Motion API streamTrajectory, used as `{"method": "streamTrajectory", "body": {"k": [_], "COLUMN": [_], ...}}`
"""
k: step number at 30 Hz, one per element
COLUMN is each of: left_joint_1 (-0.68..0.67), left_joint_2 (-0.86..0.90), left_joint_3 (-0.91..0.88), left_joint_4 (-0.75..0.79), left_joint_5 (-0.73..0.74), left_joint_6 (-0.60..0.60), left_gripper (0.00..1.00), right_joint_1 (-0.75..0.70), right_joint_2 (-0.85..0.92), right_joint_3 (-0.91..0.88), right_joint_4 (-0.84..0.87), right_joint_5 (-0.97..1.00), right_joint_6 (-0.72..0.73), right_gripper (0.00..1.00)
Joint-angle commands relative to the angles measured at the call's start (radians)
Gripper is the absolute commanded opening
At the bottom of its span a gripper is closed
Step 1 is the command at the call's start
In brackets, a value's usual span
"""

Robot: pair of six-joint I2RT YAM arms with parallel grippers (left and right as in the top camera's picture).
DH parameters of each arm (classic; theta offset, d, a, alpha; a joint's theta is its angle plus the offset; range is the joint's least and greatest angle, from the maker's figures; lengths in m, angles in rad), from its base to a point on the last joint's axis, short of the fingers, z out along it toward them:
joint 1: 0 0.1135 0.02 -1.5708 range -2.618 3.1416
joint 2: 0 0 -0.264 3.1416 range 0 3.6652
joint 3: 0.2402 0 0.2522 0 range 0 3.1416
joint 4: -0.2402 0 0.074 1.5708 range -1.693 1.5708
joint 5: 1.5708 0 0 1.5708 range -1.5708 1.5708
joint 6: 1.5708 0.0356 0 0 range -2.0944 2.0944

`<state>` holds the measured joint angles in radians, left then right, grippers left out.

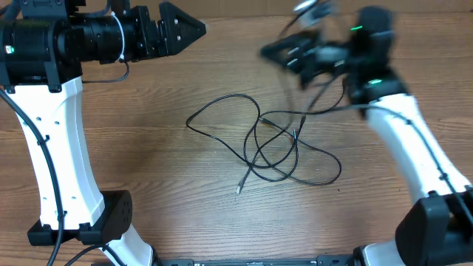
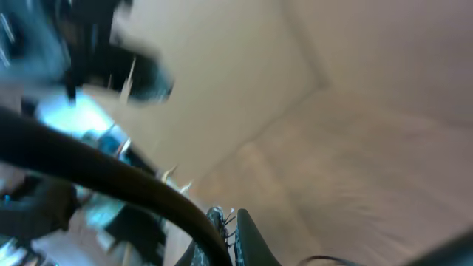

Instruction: Untangle cables

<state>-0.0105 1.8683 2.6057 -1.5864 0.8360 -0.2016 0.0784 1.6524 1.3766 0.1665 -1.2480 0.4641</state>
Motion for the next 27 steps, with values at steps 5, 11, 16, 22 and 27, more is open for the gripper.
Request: {"method": "streamTrajectory", "body": {"k": [5, 11, 16, 22, 27], "left_joint_1": [0.006, 0.003, -0.006, -0.051, -0.095], "left_joint_2": [0.003, 0.003, 0.003, 0.003, 0.006], "left_joint_3": [0.016, 0.016, 0.016, 0.016, 0.016], "left_joint_4": [-0.074, -0.103, -0.101, -0.095, -0.053], "left_joint_5": [-0.106, -0.118, -0.110, -0.111, -0.111], "left_joint_6": [0.105, 0.120, 0.116, 0.115, 0.088], "left_gripper": [0.99, 1.00, 1.00, 1.00, 1.00], "right_joint_1": [-0.395, -0.772, -1.062, -1.317, -1.364], "right_joint_2": [-0.031, -0.031, -0.027, 0.011, 0.026], "right_joint_3": [0.062, 0.062, 0.062, 0.062, 0.062], "right_joint_4": [0.122, 0.141, 0.146, 0.088, -0.247], "right_joint_5": [-0.213, -0.291, -0.268, -0.116, 0.097], "right_joint_6": [0.312, 0.331, 0.262, 0.194, -0.032], "right_gripper": [0.04, 0.04, 0.04, 0.04, 0.04]}}
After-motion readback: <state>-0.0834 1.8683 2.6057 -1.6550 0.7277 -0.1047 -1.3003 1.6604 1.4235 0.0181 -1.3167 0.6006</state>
